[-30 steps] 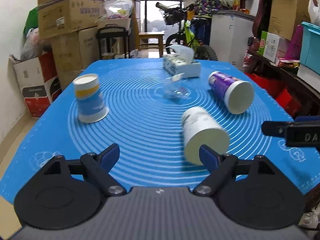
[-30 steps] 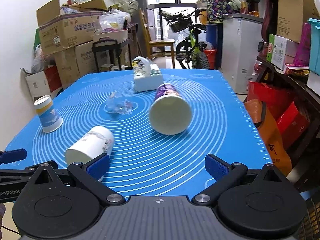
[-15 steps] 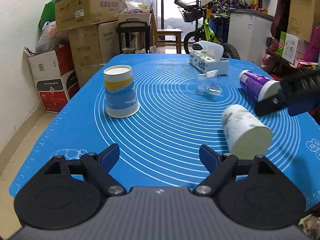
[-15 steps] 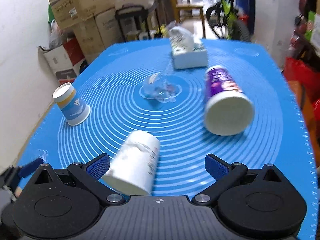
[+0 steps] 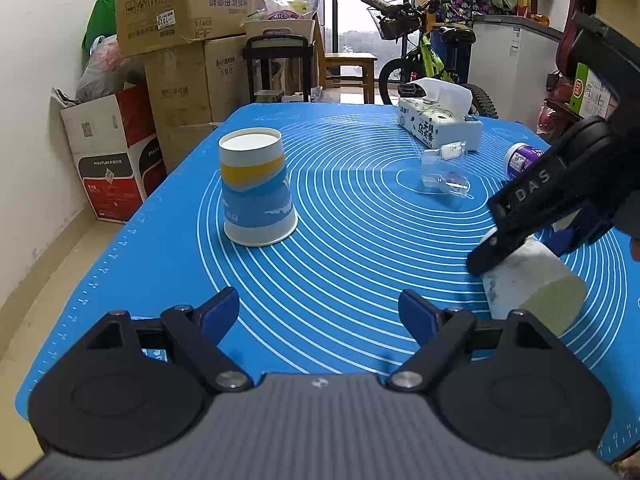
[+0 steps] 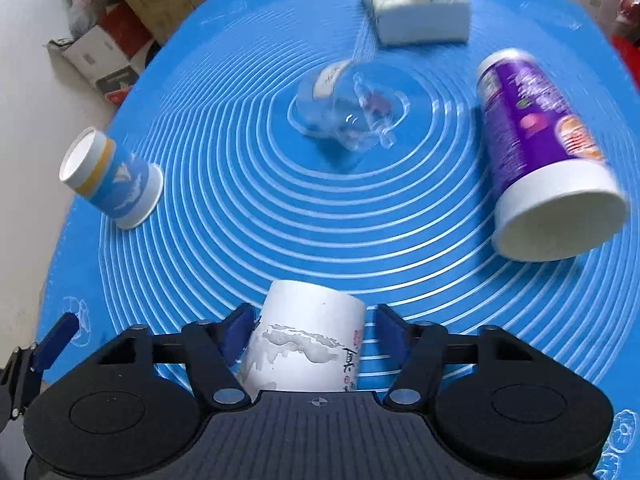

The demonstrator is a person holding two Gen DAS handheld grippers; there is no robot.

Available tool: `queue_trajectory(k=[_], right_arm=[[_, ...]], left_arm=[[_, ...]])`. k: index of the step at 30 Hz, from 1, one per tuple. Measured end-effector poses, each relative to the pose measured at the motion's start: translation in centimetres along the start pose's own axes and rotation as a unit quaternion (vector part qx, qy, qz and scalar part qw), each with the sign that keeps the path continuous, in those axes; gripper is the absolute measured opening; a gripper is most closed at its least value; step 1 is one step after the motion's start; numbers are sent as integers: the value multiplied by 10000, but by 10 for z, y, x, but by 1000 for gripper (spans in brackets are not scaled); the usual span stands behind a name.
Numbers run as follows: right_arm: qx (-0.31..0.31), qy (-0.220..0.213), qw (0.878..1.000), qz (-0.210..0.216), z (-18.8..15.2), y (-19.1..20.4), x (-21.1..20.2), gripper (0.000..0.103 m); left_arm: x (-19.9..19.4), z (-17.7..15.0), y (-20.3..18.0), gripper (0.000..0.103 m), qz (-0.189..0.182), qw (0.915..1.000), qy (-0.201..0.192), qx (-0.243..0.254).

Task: Flip cup upside down
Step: 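Lift the white paper cup with the right gripper and rotate it upright, then lower the white cup onto the mat rim-down and open the right gripper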

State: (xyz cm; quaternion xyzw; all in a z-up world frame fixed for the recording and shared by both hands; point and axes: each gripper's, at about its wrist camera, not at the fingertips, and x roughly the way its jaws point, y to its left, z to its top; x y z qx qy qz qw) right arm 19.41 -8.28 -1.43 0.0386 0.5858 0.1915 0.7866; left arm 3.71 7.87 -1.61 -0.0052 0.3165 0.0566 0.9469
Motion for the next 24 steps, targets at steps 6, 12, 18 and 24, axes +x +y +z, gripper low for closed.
queue_trajectory(k=[6,12,18,24], right_arm=[[-601,-554,9966,-70,-13,15,-14,62],[-1553,-2563,9452,-1298,-63,37,-45,62],[-1539,-3838,8966,-1588,-122,18,-28,62],[-1672,-4254,8735,-1678,-165,15,-16,62]], left_arm=[[0,1,-1,86,-52,10000,2,-40],[0,3,0,86,46,9998,-120,-182],[-4,2,-5,86,-11,9993,-219,-294],[-9,0,-12,86,-144,9989,-375,-233]])
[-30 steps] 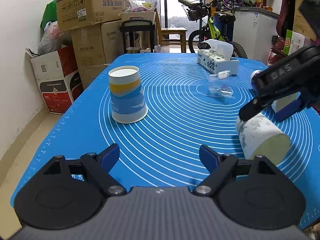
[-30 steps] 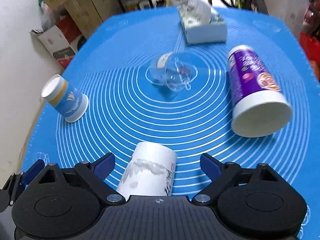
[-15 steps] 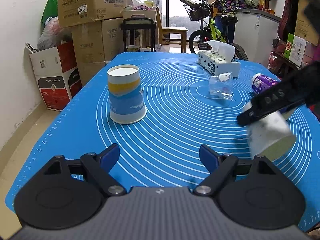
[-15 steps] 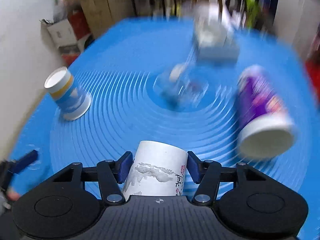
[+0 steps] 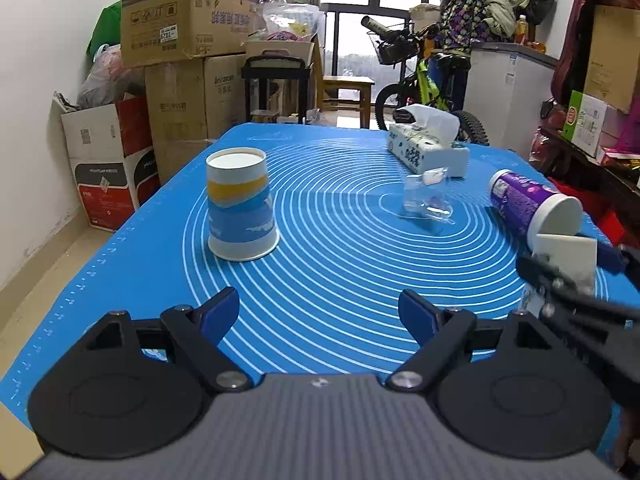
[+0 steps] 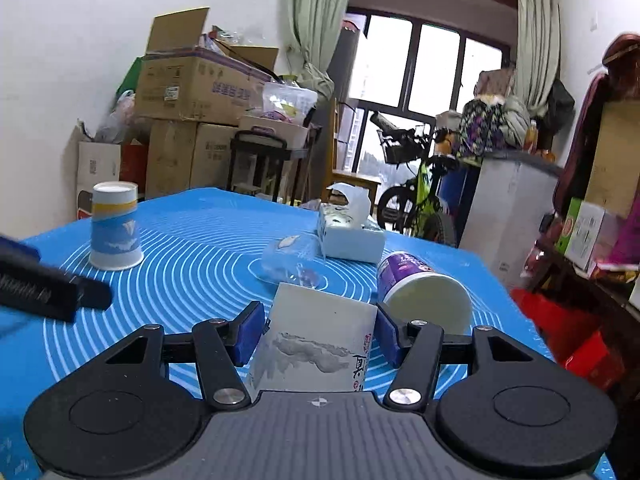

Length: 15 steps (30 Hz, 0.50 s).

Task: Flip cup upside down
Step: 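Lower the white cup onto the mat rim-down and open the right gripper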

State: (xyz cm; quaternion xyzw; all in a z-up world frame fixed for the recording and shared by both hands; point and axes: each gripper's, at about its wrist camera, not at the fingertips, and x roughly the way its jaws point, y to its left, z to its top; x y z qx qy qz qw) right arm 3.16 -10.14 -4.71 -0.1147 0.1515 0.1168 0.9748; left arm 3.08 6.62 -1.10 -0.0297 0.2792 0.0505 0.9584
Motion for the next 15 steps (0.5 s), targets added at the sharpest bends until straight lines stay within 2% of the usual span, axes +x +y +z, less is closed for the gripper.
queue_trajectory(k=[5,14,15], right_arm=[[113,268,9995,74,-3,-1,2,63],[192,298,9993,108,-2,-10,-26,96],[230,311,9992,138,-1,-11,-31,97]], left_arm=[[-2,-1,-6,86,-72,10000,5,-2],[-16,-4,-13,86,-161,9998,-17,88],[-19,-5,-14,86,-187,9998,-33,100]])
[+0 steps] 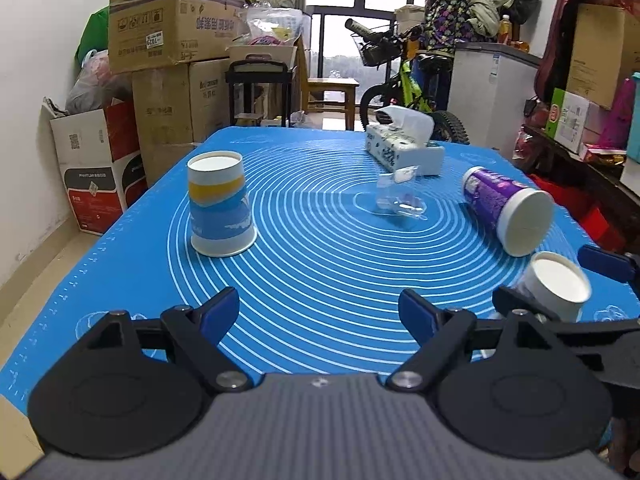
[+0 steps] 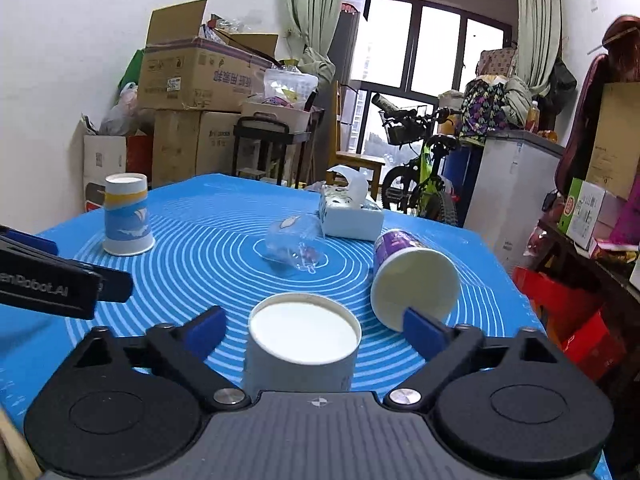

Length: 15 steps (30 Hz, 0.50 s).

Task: Flip cup upside down
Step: 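Lower the white cup onto the mat rim-down and open the right gripper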

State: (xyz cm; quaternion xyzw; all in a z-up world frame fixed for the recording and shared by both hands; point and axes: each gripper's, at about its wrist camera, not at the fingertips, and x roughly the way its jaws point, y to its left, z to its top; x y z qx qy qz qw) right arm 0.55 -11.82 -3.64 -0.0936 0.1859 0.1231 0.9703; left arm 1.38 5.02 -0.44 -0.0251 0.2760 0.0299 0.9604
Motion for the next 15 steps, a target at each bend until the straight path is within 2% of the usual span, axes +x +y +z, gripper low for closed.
queue_trajectory(k=[7,15], right_arm=[[410,291,9987,9,-10,-18,-46,97],[857,620,9944,39,-26,-35,-78,97]], left_arm=[[-26,-10,-11,86,-211,9997,-69,127],[-49,-27,-21,86,-401,9989,-41,247]])
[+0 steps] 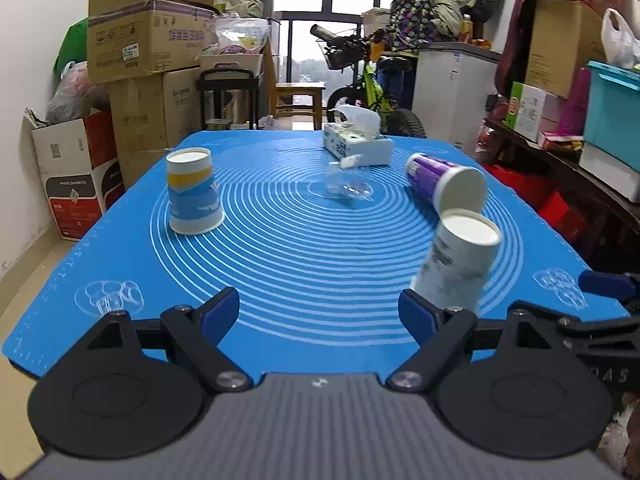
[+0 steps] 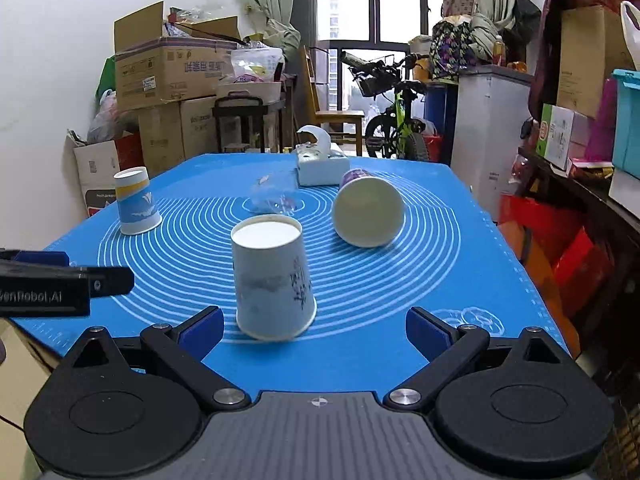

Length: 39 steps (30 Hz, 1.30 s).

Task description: Flip cup upside down

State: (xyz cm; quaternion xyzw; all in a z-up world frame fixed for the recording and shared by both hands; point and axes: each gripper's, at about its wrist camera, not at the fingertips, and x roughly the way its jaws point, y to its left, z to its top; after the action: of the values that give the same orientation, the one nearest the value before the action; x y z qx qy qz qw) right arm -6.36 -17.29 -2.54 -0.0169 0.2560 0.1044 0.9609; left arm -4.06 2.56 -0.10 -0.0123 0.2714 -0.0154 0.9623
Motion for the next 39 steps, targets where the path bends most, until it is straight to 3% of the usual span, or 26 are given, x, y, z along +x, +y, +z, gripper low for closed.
queue_trajectory(k=[11,39], right_arm=[[-20,-9,10000,38,-8,-3,-19,97],[-117,-80,9999,75,-10,-3,-32,97]], left_arm=[[-18,-18,-16,86,-119,9997,56,181],[-28,-24,-19,86,-106,9996,29,265]])
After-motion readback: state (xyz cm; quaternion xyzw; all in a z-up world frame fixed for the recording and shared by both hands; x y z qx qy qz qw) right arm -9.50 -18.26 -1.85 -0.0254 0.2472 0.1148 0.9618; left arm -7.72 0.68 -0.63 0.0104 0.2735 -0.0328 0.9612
